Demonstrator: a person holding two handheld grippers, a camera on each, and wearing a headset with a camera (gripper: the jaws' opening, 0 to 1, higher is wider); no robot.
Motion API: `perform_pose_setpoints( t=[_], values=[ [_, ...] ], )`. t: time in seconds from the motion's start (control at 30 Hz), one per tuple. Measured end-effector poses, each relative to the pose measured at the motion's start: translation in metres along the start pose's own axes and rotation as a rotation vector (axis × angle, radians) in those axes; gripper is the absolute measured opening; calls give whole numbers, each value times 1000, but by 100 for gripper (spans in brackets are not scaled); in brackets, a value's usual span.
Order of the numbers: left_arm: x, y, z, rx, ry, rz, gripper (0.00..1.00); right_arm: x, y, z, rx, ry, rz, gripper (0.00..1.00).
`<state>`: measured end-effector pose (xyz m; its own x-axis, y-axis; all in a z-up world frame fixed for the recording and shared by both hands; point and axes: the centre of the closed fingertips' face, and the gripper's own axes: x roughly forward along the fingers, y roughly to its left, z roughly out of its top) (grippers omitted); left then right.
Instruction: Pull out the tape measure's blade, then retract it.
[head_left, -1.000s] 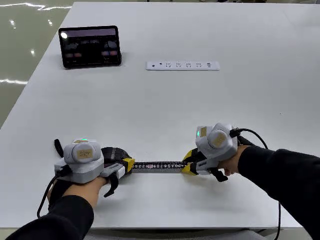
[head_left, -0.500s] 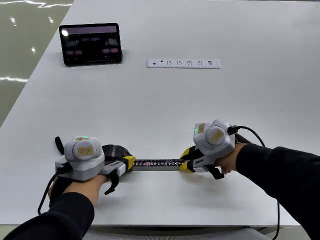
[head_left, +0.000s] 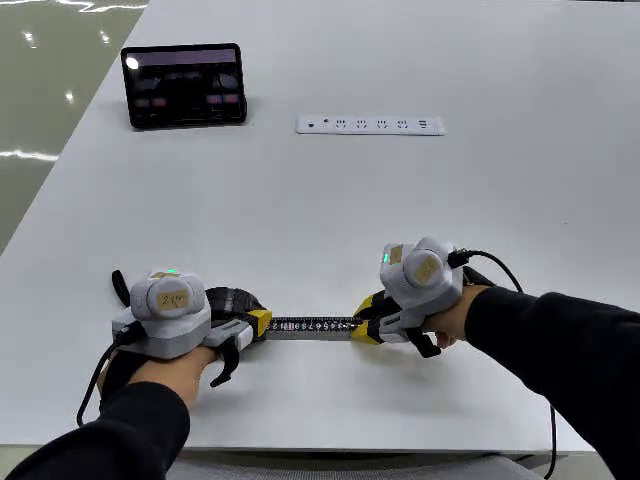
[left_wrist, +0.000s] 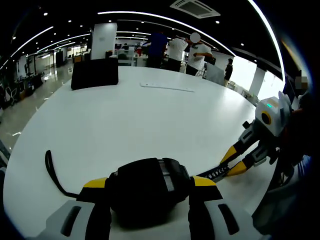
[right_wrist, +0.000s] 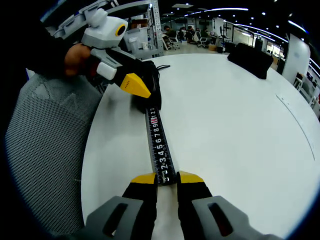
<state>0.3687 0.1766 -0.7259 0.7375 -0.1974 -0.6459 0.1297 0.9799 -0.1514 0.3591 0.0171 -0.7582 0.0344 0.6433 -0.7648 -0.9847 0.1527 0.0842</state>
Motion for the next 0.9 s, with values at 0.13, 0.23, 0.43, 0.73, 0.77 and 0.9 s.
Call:
perform_pose_setpoints(
  t=[0.13, 0.23, 0.43, 0.73, 0.77, 0.9],
  values=[
    [0, 0, 0, -1, 0, 0, 58, 2, 1, 3, 0, -3, 4, 10],
    [0, 1, 0, -3, 0, -1, 58, 4, 2, 5, 1, -5, 7, 10],
    [1, 1, 1, -5, -1, -1, 58, 7, 2, 8, -6, -8, 5, 10],
    [1, 1, 1, -7, -2, -1, 58, 10, 3, 12, -8, -15, 6, 10],
    [1, 1, 1, -7, -2, -1, 58, 11, 3, 12, -8, -15, 7, 10],
    [1, 0, 0, -6, -2, -1, 58, 12, 4, 13, -5, -19, 8, 10]
  ],
)
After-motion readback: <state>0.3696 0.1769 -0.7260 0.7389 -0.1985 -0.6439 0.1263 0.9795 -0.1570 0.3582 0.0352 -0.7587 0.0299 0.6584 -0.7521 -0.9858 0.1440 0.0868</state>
